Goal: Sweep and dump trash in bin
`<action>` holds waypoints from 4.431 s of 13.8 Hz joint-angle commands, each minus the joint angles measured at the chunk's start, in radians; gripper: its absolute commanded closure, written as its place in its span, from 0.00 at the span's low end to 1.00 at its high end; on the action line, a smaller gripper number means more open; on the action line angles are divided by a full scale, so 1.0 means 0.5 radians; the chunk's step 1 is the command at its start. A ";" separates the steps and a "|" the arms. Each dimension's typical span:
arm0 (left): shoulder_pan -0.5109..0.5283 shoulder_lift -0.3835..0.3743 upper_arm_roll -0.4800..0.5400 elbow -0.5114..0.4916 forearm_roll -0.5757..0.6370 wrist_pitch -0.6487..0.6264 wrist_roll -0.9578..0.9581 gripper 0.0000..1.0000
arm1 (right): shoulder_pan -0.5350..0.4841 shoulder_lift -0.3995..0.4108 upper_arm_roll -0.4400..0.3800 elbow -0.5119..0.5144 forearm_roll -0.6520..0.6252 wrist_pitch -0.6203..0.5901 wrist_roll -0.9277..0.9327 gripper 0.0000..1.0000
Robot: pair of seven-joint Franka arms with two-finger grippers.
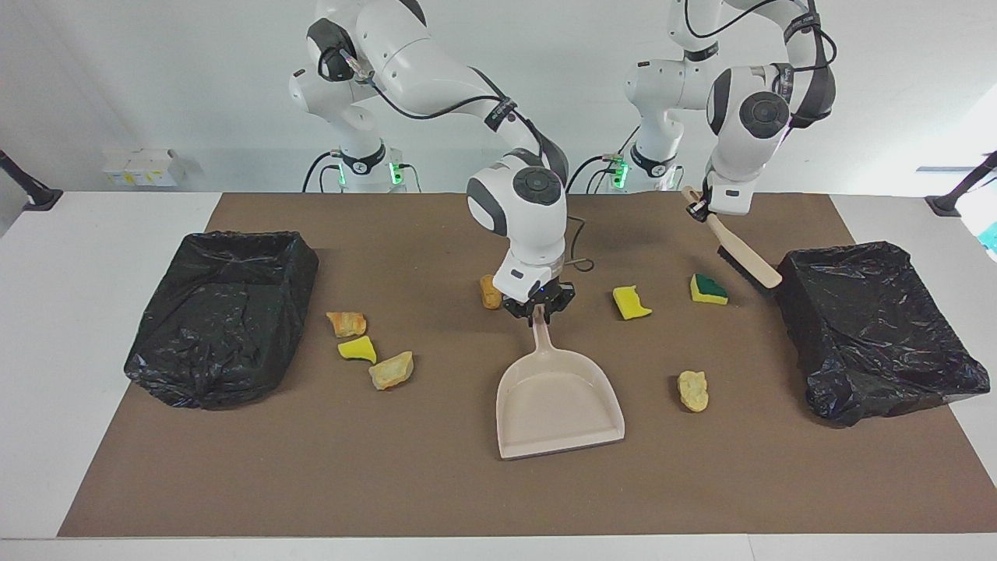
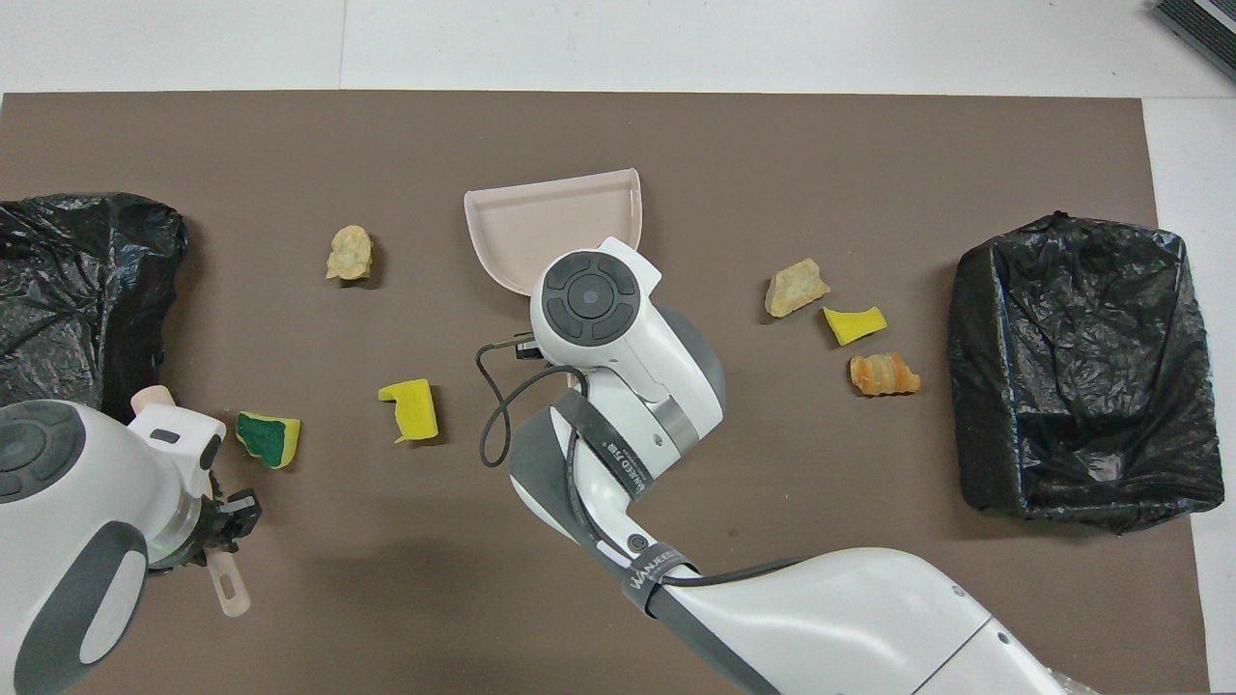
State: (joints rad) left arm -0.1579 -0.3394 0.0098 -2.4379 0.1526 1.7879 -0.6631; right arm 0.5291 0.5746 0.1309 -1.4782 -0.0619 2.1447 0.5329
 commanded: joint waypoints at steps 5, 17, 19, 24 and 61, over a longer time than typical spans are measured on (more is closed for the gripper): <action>0.012 0.007 -0.026 -0.207 0.032 0.140 -0.015 1.00 | -0.073 -0.213 0.011 -0.084 0.007 -0.150 -0.579 1.00; -0.325 0.086 -0.029 -0.168 -0.299 0.262 0.580 1.00 | -0.092 -0.560 0.011 -0.344 -0.210 -0.798 -1.908 1.00; -0.310 0.172 -0.026 -0.052 -0.299 0.244 0.706 1.00 | -0.113 -0.575 0.011 -0.384 -0.223 -0.795 -2.224 1.00; -0.252 0.313 -0.023 0.154 -0.278 0.259 0.740 1.00 | -0.175 -0.569 0.011 -0.415 -0.290 -0.758 -2.750 1.00; 0.153 1.201 -0.038 1.164 0.170 0.309 2.823 1.00 | -0.162 -0.609 0.011 -0.787 -0.103 -0.178 -2.922 1.00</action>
State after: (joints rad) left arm -0.0530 0.3016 -0.0189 -1.8151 0.2285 1.9879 0.7383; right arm 0.4594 0.2981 0.1308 -1.8325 -0.1219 2.0445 -0.9225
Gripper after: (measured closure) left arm 0.740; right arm 0.687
